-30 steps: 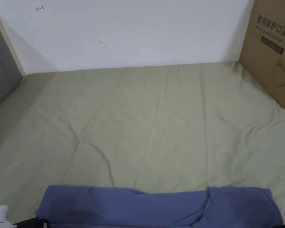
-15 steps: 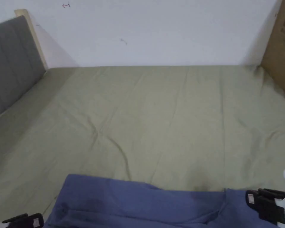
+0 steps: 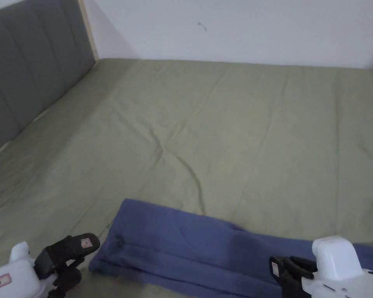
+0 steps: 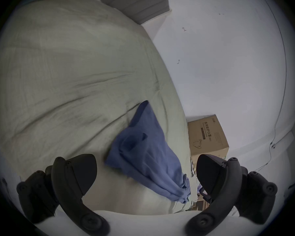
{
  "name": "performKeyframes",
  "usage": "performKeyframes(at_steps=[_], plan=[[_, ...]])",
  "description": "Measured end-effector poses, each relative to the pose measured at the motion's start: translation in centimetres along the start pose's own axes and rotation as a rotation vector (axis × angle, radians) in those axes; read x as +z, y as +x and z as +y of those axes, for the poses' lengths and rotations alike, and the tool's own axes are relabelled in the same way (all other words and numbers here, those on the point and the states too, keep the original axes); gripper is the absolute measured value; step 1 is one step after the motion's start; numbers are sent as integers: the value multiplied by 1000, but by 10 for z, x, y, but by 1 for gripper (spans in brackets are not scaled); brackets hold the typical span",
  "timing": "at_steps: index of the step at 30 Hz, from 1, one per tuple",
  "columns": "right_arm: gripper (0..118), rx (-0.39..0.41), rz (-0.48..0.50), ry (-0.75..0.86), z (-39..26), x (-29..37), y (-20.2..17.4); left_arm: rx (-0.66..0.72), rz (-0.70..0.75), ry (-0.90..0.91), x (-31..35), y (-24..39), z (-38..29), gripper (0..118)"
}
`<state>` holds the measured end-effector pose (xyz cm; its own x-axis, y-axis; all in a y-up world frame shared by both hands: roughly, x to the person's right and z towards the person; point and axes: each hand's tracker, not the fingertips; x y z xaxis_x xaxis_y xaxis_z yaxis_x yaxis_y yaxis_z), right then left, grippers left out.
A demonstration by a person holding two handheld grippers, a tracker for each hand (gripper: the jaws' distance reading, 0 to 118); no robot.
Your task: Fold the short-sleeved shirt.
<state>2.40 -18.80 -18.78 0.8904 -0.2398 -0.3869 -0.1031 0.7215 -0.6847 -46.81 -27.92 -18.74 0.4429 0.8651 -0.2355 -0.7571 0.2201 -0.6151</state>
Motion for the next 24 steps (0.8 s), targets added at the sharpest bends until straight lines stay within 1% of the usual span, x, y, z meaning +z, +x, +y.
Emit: performKeyframes(at_steps=[1, 2, 4, 6, 8, 9, 10, 11, 12, 13, 14, 15, 16, 17, 18, 19, 20, 22, 23, 24], plan=[[0, 4, 8, -7, 1, -1, -1, 31, 33, -19, -5, -3, 1, 116], [0, 5, 10, -7, 1, -1, -3, 58, 24, -28, -12, -8, 1, 116], [0, 11, 17, -14, 1, -3, -5, 88, -39, -65, -26, -14, 4, 116], [0, 21, 11, -16, 1, -4, -6, 108, -125, -47, -33, -14, 7, 116], [0, 23, 4, -12, 1, -3, -7, 165, -163, -78, -46, -20, 16, 116], [0, 22, 4, -13, 2, -3, -7, 179, -178, -91, -54, -22, 19, 114], [0, 20, 3, -17, 2, -3, -6, 162, -205, -96, -60, -25, 20, 104], [0, 16, -1, -16, 2, -2, -6, 156, -198, -90, -65, -26, 21, 76], [0, 12, -2, -20, 3, -1, -4, 177, -93, -79, -78, -26, 14, 18], [0, 9, -7, -28, 3, 0, -3, 170, 74, -91, -89, -28, 8, 8], [0, 7, -14, -27, 2, 2, -2, 131, 72, -87, -88, -34, 3, 8], [0, 7, -22, -24, 1, 5, -1, 142, -95, -44, -82, -32, 3, 8], [0, 10, -32, -24, 1, 9, 1, 221, -111, -42, -80, -38, 14, 8], [0, 10, -40, -18, 0, 13, 3, 252, -100, -38, -79, -38, 17, 8], [0, 7, -44, -9, 0, 17, 7, 228, -66, -42, -77, -35, 20, 8], [0, -1, -51, -10, 0, 21, 10, 124, 10, -39, -74, -20, 16, 8], [0, -19, -59, -6, 1, 26, 14, 66, 65, -35, -72, 0, 6, 8], [0, -85, -48, 33, 1, 36, 23, -122, 150, -27, -72, 40, -5, 8], [0, -101, -62, 51, 1, 41, 27, -224, 187, -14, -72, 63, -11, 8], [0, -102, -70, 61, 2, 46, 30, -370, 234, -2, -70, 91, -14, 8]])
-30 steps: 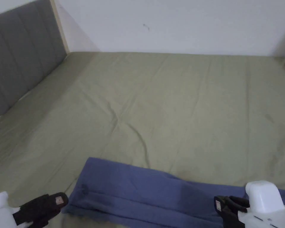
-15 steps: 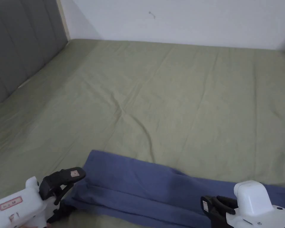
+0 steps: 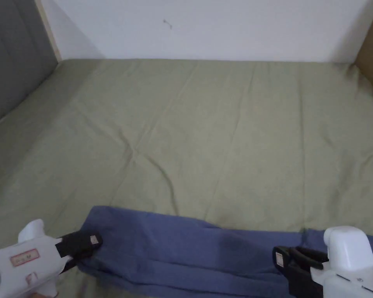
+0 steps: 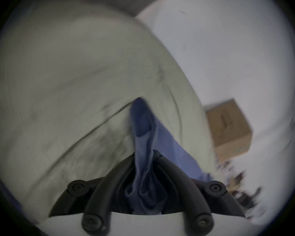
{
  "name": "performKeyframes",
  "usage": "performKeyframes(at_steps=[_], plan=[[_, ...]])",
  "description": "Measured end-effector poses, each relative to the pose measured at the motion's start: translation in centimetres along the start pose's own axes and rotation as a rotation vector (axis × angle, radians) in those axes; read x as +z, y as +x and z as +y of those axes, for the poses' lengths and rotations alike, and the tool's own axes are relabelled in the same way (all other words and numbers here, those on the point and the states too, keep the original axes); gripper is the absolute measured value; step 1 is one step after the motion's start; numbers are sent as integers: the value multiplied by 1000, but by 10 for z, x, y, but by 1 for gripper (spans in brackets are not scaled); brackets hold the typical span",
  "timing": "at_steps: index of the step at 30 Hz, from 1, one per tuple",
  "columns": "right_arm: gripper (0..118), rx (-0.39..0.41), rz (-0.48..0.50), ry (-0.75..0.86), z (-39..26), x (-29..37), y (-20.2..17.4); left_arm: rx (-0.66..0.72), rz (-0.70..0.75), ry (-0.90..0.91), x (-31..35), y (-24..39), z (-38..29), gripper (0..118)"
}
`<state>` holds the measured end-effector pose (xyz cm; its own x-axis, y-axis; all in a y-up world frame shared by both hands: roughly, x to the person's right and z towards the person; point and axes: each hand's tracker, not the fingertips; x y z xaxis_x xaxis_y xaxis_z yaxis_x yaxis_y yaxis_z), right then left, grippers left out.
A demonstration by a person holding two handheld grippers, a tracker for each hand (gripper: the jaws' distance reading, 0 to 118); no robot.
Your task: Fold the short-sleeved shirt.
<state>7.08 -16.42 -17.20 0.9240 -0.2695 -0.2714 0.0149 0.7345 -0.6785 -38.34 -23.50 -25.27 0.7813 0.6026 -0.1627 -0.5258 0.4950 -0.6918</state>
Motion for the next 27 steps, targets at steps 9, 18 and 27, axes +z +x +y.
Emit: performKeyframes(at_steps=[9, 18, 27], plan=[[0, -28, -35, 51, -1, 36, 33, -764, -151, -32, -29, 202, -66, 8], [0, -181, -107, 23, -33, 55, 79, -668, -299, -382, -121, 222, -170, 19], [0, -218, -138, 16, -45, 58, 90, -619, -338, -374, -89, 219, -130, 102]])
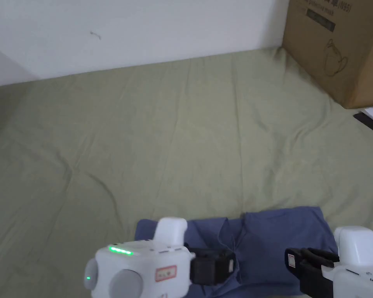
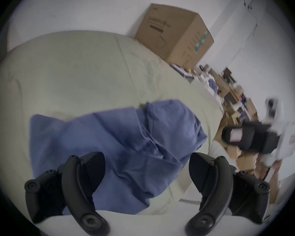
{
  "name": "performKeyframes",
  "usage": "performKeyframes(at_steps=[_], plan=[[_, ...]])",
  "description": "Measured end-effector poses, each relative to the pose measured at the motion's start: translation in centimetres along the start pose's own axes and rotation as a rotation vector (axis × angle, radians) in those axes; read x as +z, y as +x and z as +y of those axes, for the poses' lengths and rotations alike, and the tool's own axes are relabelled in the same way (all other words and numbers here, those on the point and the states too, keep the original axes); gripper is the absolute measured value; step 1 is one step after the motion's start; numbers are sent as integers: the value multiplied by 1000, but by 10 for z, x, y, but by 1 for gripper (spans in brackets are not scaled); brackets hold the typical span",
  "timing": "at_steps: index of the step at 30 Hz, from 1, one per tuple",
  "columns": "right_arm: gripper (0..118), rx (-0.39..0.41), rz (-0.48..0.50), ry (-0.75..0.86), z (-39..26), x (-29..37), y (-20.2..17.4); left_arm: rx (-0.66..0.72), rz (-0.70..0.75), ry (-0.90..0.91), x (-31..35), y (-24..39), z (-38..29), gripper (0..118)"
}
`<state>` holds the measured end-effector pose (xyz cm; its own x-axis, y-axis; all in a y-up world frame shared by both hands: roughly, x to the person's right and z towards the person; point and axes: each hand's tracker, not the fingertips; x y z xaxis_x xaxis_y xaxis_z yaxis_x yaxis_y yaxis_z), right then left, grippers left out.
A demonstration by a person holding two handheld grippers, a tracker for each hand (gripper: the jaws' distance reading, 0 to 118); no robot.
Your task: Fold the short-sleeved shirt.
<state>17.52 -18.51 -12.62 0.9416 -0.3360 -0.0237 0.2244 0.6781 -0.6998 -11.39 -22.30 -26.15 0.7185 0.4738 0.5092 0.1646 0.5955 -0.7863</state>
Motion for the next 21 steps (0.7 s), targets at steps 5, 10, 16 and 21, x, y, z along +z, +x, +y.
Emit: performKeyframes(at_steps=[5, 10, 16, 21], plan=[[0, -20, 25, 3, 0, -2, 0, 327, -110, 159, 37, -34, 22, 51], [0, -32, 37, 3, -2, -4, -1, 212, 121, 35, 2, -38, 18, 3], [0, -56, 41, 2, -4, -2, 5, 309, -30, -95, -55, -17, -9, 3], [0, -65, 33, -2, -5, 2, 13, 269, -55, -100, -67, 10, -13, 3]])
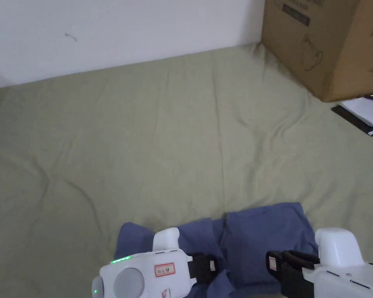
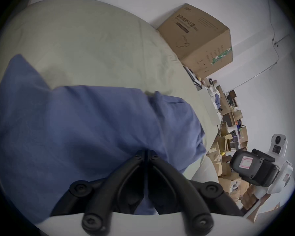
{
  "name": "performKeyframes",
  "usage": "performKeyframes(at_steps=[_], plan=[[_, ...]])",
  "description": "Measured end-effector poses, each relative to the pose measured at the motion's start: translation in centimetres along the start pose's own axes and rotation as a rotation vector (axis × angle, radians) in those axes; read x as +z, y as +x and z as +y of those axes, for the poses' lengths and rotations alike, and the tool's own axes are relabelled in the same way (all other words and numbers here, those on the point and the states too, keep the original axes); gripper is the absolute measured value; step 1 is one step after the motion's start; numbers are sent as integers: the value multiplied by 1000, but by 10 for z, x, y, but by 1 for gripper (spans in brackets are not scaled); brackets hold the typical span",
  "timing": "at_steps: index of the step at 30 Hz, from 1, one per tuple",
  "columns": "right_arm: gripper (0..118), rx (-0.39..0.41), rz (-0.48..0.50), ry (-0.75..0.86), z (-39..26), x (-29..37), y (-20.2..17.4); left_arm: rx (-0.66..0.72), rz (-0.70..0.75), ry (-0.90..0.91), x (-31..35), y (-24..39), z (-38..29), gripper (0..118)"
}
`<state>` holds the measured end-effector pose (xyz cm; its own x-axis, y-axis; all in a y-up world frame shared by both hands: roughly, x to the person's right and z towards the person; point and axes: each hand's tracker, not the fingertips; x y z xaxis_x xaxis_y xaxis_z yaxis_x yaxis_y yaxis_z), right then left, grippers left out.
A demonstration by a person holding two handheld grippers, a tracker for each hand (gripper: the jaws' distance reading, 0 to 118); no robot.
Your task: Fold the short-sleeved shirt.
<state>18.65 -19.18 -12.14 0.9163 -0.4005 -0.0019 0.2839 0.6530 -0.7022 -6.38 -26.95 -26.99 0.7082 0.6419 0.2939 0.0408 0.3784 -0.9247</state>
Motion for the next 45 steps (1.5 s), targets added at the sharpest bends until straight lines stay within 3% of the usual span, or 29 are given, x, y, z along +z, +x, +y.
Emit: performKeyframes(at_steps=[6, 10, 11, 14, 15, 16, 20, 25, 29, 30, 31, 32, 33, 34, 37, 45], plan=[[0, -18, -12, -3, -2, -1, 1, 22, -173, -12, 21, 10, -10, 3], [0, 3, -8, -4, 0, 1, -4, 35, -118, 102, 63, -11, -10, 3], [0, 13, -13, -3, 1, 1, -6, 51, -108, 126, 76, -19, -8, 10], [0, 32, -18, -1, 4, 0, -9, 94, -89, 160, 118, -50, -4, 90], [0, 33, -18, -2, 5, -1, -10, 108, -83, 173, 129, -61, -5, 105], [0, 32, -16, -3, 5, -3, -11, 119, -63, 194, 141, -73, -4, 106], [0, 38, -3, -16, 6, -9, -19, 291, -68, 310, 164, -121, -11, 106], [0, 83, -8, -45, 5, -17, -35, 384, -68, 189, 143, -163, -12, 106], [0, 98, -12, -68, 6, -23, -41, 448, -225, 128, 117, -170, -13, 105], [0, 105, -19, -73, 6, -24, -43, 435, -286, 124, 110, -172, -12, 101], [0, 118, -35, -78, 6, -26, -45, 455, -325, 130, 104, -176, -11, 85], [0, 132, -54, -87, 6, -27, -47, 476, -347, 109, 97, -177, -10, 52], [0, 143, -63, -91, 6, -27, -48, 519, -241, 97, 90, -180, -9, 8], [0, 150, -67, -90, 7, -26, -49, 536, -158, 98, 84, -183, -11, 8], [0, 138, -69, -84, 10, -21, -49, 546, -301, 108, 94, -193, -11, 8], [0, 115, -57, -49, 17, -16, -53, 411, -169, 163, 181, -205, -19, 8]])
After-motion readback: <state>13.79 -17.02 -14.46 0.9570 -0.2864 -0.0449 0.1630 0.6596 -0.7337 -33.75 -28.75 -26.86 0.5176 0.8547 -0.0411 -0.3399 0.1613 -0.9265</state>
